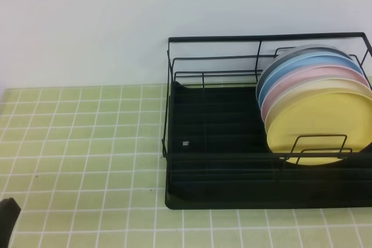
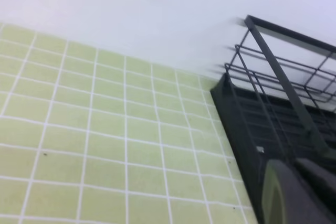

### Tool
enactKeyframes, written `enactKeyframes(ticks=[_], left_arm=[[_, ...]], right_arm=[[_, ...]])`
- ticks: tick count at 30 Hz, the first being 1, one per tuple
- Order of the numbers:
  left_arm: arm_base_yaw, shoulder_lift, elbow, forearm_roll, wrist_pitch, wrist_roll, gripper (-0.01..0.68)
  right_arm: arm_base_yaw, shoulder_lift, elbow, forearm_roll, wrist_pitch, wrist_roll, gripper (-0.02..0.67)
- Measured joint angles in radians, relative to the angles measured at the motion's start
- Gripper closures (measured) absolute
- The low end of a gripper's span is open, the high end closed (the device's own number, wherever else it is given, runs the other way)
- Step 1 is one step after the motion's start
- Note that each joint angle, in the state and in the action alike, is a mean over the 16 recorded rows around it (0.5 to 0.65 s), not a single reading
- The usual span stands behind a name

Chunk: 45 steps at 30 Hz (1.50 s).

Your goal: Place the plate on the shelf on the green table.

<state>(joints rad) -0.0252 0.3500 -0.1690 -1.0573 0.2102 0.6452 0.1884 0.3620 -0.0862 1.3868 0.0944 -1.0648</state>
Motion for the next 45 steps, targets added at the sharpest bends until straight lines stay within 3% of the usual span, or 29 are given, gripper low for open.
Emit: enactKeyframes(ticks=[6, 10, 20, 25, 45], left_arm=[[0.000, -0.017, 0.009, 0.046, 0.018, 0.051, 0.675], [0.000, -0.055, 0.034, 0.177, 0.027, -0.017, 0.675], [0.000, -0.249, 0.136, 0.736, 0.065, -0.561, 0.675], [0.000, -0.326, 0.166, 0.926, 0.093, -0.789, 0.675], [0.000, -0.359, 0.169, 0.962, 0.111, -0.826, 0.675]], right_arm=[[0.000, 0.000, 0.000, 0.006, 0.009, 0.000, 0.652], [0.000, 0.000, 0.000, 0.007, 0.011, 0.000, 0.652], [0.000, 0.000, 0.000, 0.007, 0.017, 0.000, 0.652], [0.000, 0.000, 0.000, 0.007, 0.018, 0.000, 0.652], [0.000, -0.031, 0.001, -0.032, 0.017, -0.050, 0.652]])
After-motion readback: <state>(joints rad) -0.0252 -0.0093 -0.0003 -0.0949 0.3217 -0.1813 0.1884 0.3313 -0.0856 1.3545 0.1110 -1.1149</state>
